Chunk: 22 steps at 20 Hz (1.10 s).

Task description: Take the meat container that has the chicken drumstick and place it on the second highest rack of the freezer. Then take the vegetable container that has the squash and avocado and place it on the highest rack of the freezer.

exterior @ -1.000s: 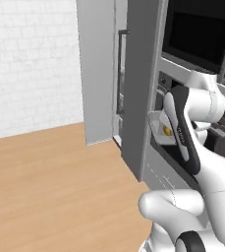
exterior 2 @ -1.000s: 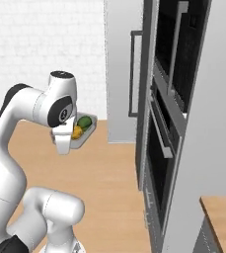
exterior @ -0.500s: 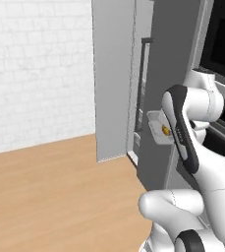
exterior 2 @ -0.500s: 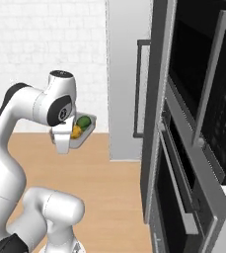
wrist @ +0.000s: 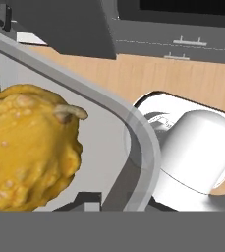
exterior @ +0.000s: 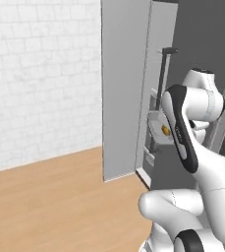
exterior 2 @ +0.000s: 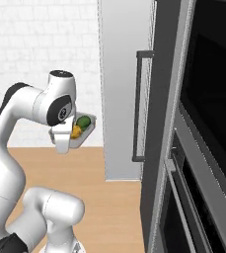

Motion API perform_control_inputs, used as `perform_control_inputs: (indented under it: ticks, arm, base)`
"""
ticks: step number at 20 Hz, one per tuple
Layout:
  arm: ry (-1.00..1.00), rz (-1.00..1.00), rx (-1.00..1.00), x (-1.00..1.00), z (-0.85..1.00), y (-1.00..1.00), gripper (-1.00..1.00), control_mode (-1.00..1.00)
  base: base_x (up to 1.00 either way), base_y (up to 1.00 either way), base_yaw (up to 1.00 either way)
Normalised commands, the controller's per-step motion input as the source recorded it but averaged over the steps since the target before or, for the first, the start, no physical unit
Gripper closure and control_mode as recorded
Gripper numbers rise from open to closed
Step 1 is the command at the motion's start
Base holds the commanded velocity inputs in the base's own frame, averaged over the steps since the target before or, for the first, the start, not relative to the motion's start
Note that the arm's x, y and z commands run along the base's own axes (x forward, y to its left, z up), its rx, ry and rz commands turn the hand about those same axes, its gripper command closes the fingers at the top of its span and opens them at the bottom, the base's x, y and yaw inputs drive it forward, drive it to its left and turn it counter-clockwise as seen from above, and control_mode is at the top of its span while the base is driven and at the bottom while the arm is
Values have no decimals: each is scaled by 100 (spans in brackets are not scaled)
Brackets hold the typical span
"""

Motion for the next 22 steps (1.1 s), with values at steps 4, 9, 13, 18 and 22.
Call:
perform_control_inputs:
  ticks: [4,9,13,18,22]
  arm:
    - [0,0,0,0,0,0,100,100]
    - [0,0,0,0,0,0,100,100]
    - [0,0,0,0,0,0,100,100]
    - [0,0,0,0,0,0,100,100]
    - [0,0,0,0,0,0,100,100]
  base:
    - [83,0,-8]
    - [78,0,-13]
    - [60,0,-25]
    - [53,0,-39]
    - [55,0,-48]
